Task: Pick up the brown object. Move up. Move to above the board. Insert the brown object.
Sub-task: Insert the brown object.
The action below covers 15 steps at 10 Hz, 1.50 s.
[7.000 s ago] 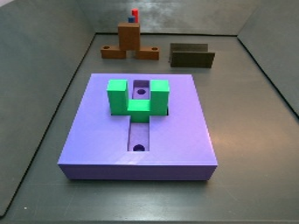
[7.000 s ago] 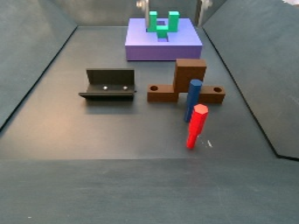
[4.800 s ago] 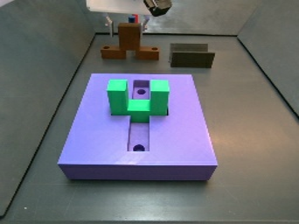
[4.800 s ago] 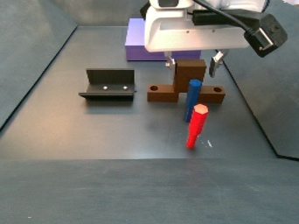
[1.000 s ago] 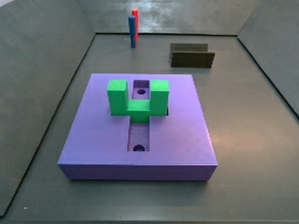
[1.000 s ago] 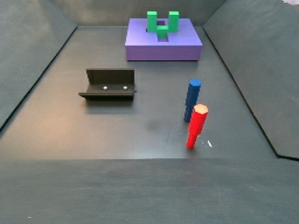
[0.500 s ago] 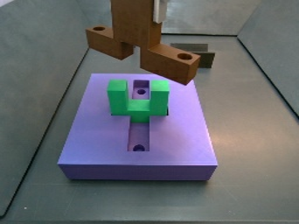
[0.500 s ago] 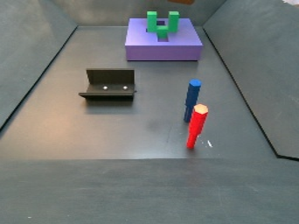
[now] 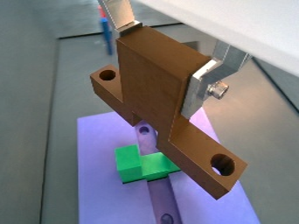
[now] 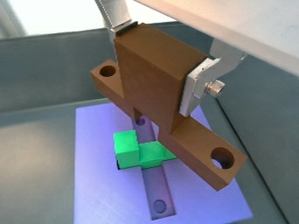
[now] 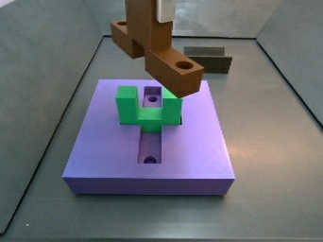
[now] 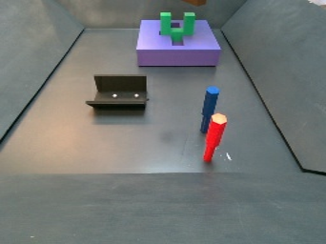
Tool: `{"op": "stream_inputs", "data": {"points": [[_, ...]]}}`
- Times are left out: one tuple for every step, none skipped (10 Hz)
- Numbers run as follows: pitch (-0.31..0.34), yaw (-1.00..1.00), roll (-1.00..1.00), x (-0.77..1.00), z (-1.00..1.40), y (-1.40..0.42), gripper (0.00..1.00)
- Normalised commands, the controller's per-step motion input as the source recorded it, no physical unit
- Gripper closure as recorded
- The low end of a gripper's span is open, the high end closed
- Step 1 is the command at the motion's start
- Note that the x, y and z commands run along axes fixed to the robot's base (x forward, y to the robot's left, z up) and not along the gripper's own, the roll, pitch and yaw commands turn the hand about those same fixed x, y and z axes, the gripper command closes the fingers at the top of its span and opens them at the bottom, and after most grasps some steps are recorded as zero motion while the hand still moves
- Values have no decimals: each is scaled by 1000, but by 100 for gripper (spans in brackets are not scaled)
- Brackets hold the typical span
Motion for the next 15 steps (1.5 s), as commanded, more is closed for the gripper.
{"op": "stream_inputs", "data": {"points": [[-97,-1000,70,14,0,0,100],[-60,-1000,113,0,-74,0,100],[-20,-983,179,0,-189,0,100],[-19,-994,181,0,-189,0,100],[-60,-991,200,17,-249,0,100],[-34,-580,94,426,-437,-254,100],[-204,-471,-147,240,-343,0,100],[-304,-403,-240,89,-346,0,100],[-221,-100,-107,0,-249,0,100],[-24,-186,0,-51,-49,0,100],[-86,-309,-33,-74,-40,0,100],[-114,-251,-27,-197,-71,0,100],[-50,-334,23,-91,-83,-66,100],[-66,-397,19,-71,-126,-77,100],[-114,-209,0,-183,-120,-106,100]]}}
